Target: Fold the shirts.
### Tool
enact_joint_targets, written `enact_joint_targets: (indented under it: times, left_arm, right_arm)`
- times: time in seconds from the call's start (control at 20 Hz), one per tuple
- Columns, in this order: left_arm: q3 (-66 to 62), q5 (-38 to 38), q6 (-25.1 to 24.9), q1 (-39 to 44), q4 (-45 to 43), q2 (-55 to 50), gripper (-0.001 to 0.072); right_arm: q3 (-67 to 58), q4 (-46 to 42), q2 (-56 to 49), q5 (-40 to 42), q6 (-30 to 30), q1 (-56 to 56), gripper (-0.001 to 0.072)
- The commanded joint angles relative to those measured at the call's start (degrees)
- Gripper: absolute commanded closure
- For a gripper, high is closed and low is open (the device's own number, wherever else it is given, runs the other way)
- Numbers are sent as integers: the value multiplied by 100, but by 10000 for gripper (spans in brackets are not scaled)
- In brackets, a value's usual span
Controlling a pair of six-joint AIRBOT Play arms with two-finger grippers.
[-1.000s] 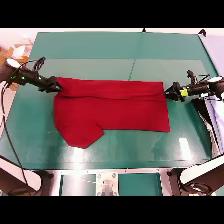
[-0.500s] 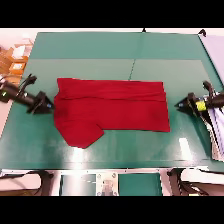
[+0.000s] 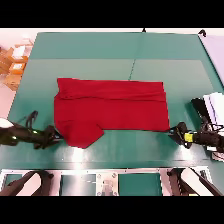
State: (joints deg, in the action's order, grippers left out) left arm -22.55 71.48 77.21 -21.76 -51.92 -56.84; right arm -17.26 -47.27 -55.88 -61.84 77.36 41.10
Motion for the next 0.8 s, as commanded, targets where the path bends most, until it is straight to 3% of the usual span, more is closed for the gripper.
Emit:
enact_joint_targets:
  times: [0.0, 0.15, 0.25, 0.3, 0.35, 0.4, 0.5, 0.65, 0.75]
  left_arm:
    - [831, -1285, -98, 575, 931, 136, 324]
    - [892, -2177, -105, 1056, 1646, 136, 330]
    - [863, -2345, -293, 1058, 1915, 136, 535]
    - [811, -2240, -442, 1058, 1910, 136, 687]
    - [743, -2057, -516, 1058, 1906, 142, 684]
    - [619, -1821, -595, 1058, 1864, 151, 684]
    - [245, -1322, -505, 1058, 1480, 280, 685]
    - [-382, -299, 282, 1058, 107, 616, 685]
    - [-581, 356, 544, 1058, -555, 765, 685]
  right_arm:
    - [468, 560, 122, 1047, 0, -374, 343]
    - [468, 1318, 114, 1633, 2, -999, 343]
    - [468, 1631, 114, 1790, 7, -1268, 347]
    - [468, 1735, 114, 1788, 7, -1349, 419]
    - [466, 1775, 116, 1731, 4, -1381, 603]
    - [463, 1751, 118, 1611, 0, -1370, 695]
    - [378, 1467, 127, 1298, 2, -1325, 697]
    - [-22, 608, 129, 492, 120, -990, 697]
    - [-411, -109, 205, -46, 439, -695, 697]
